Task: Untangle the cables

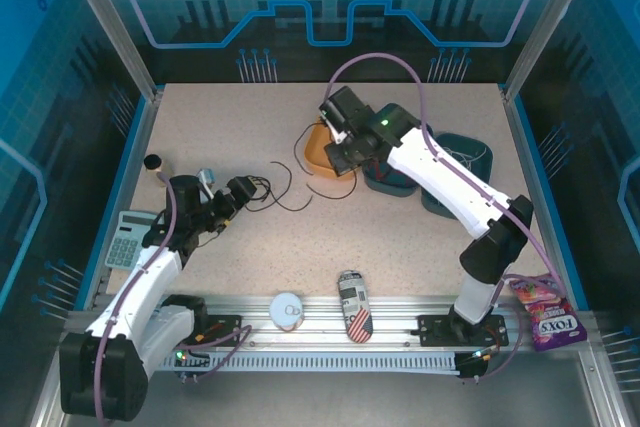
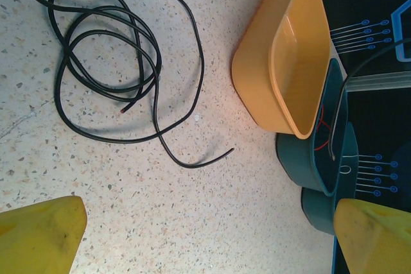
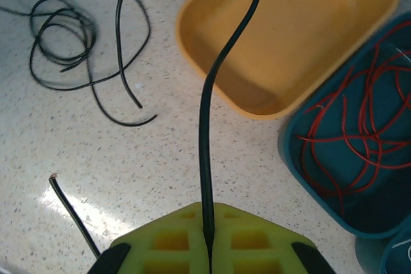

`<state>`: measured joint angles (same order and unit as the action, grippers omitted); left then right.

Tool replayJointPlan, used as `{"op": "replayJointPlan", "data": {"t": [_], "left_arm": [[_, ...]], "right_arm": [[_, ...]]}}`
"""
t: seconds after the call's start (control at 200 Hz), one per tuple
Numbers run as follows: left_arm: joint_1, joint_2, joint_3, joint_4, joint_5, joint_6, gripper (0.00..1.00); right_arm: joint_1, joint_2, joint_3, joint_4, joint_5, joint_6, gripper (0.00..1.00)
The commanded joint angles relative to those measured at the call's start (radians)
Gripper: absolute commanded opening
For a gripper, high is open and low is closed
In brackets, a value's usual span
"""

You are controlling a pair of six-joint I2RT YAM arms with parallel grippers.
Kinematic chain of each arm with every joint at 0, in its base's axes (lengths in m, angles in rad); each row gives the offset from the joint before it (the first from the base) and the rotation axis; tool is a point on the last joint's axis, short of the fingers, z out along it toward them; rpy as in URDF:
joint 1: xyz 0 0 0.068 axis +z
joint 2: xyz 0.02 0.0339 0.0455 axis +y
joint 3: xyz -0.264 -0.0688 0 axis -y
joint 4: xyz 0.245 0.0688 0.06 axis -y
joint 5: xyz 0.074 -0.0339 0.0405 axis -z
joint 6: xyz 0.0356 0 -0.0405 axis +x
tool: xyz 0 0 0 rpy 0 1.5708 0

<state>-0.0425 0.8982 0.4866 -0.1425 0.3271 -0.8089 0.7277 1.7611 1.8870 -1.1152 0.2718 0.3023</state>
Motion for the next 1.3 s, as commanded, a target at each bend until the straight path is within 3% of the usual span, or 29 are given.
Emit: {"op": "replayJointPlan", "data": {"t": [0.0, 0.78, 1.296], "left_arm": [[-0.008, -0.018, -0.02, 0.017, -0.017, 0.028, 0.99], [-0.013, -0.05, -0.074, 0.053, 0.013, -0.001, 0.99], [-0.016, -0.037, -0.075, 0.047, 0.02, -0.003, 0.99]], "right_arm": [[-0.055, 0.028, 0.037, -0.026, -0.047, 0.065, 0.0], [-0.261, 0.46, 0.385, -0.056, -0.097, 0.129, 0.0], [-0.284, 0.632, 0.506, 0.02, -0.08, 0.139, 0.0]]}}
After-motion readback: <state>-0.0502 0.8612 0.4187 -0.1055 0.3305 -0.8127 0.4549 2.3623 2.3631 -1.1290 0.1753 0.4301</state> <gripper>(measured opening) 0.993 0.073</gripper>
